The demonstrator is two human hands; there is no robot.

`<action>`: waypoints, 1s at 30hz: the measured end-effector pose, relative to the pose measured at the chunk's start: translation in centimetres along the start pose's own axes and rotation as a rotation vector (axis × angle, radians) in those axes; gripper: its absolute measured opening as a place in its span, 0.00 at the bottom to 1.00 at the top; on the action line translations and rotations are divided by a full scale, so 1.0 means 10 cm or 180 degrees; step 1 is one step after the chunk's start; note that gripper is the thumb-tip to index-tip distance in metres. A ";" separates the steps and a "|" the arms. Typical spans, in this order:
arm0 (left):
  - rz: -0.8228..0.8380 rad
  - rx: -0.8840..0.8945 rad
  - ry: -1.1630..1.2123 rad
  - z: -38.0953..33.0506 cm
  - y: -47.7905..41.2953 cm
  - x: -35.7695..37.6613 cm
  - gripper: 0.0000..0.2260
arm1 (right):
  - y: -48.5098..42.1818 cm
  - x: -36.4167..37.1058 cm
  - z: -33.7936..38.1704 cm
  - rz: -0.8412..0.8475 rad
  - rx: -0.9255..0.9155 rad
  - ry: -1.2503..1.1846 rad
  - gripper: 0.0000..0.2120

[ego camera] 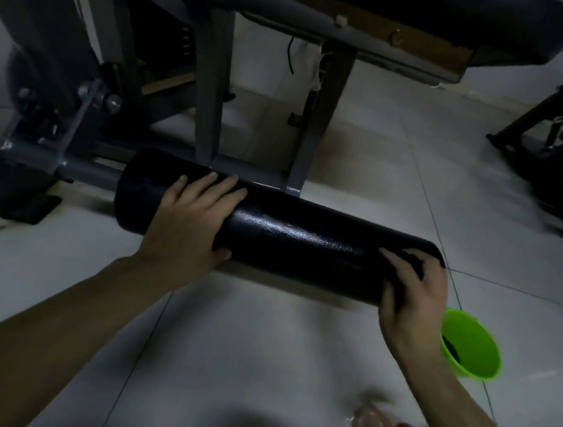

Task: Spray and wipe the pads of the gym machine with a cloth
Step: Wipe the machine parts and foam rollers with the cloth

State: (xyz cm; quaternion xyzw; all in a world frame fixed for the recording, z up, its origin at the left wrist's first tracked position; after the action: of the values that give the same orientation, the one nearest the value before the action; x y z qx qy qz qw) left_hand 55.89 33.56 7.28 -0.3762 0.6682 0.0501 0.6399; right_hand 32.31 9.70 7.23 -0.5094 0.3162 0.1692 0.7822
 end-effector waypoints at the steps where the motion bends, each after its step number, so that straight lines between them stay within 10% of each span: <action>1: -0.0058 0.0044 0.0055 0.01 0.00 0.00 0.48 | 0.00 0.04 0.07 -0.0098 0.0083 0.0012 0.21; 8: -0.0720 -0.1195 0.0859 0.81 0.30 -0.22 0.51 | -0.36 0.81 1.41 0.0169 -0.0625 -0.0369 0.19; 15: -0.0949 -0.2022 0.2683 1.27 0.52 -0.11 0.33 | -0.62 1.60 2.93 0.0875 -0.1534 -0.0726 0.19; 25: -0.0848 -0.2199 0.2641 1.44 0.56 -0.02 0.36 | -0.55 0.88 1.60 0.0496 -0.1326 -0.0426 0.19; 30: -0.0942 -0.2082 0.2662 1.44 0.57 0.00 0.34 | -0.63 1.20 2.11 0.0447 -0.1346 -0.0670 0.18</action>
State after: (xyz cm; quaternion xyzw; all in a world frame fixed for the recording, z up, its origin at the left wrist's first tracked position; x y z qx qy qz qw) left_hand 64.44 45.49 2.39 -0.6332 0.7551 0.0109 0.1698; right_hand 51.77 25.44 9.48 -0.6181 0.2252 0.3378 0.6732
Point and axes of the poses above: each hand's wrist, its own y-axis away from the middle knuckle, its own x-axis out of the palm, z = x × y, the point moved 7 cm from there along -y, towards the middle knuckle, and after that the axes turned 3 degrees about -z, right-handed, at the moved point
